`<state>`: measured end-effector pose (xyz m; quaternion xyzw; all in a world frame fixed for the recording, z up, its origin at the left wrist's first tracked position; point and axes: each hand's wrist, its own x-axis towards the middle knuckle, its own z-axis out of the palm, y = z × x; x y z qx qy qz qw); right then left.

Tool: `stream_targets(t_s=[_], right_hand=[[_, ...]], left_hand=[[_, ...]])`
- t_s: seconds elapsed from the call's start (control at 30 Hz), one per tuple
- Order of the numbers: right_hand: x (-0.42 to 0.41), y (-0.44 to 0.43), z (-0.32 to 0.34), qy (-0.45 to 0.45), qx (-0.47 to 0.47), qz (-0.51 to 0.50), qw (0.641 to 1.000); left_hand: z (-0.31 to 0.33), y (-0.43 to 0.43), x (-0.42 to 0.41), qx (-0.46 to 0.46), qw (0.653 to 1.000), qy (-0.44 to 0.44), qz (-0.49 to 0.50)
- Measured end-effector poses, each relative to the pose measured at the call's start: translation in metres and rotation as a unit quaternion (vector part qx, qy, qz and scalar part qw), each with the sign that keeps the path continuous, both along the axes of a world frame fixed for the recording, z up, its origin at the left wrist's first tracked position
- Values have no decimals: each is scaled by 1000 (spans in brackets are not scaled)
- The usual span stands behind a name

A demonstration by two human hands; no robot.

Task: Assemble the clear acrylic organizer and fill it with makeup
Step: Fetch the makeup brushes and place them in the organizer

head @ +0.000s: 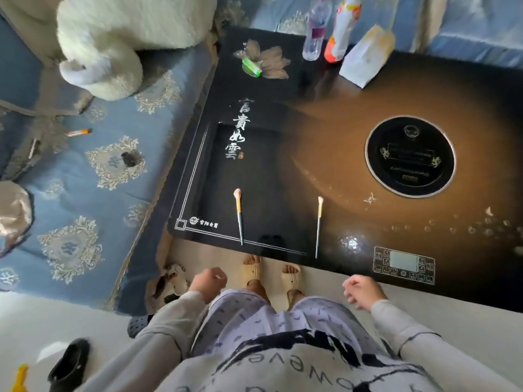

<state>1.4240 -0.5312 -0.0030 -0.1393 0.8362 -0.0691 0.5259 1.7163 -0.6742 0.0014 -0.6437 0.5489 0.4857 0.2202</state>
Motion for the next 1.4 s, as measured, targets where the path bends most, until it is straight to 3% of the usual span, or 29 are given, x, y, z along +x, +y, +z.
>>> stream_targets(t_s=[0.13, 0.3, 0.47, 0.73, 0.97, 1.13, 1.27, 1.4], right_hand=[[24, -11, -9, 9, -3, -38, 999], [38, -43, -15, 20, -19, -16, 999], [28, -82, -26, 89, -29, -18, 995], [15, -127, -56, 190, -14, -2, 982], [10, -139, -71, 257, 18, 33, 966], [6, -128, -61, 242, 6, 17, 970], [6, -99, -40, 180, -13, -3, 984], [10, -60, -18, 129, -31, -22, 991]], left_hand=[[-4, -45, -4, -15, 1000, 15, -6], [-13, -77, -14, -15, 1000, 3, -14], [-32, -89, -37, -47, 998, -30, -22], [-66, -98, -81, -155, 987, -9, 31], [-79, -106, -93, -182, 982, -58, -5], [-71, -113, -88, -120, 991, -36, -40], [-50, -107, -77, -39, 999, -3, -26], [-23, -85, -55, -31, 998, -2, -48]])
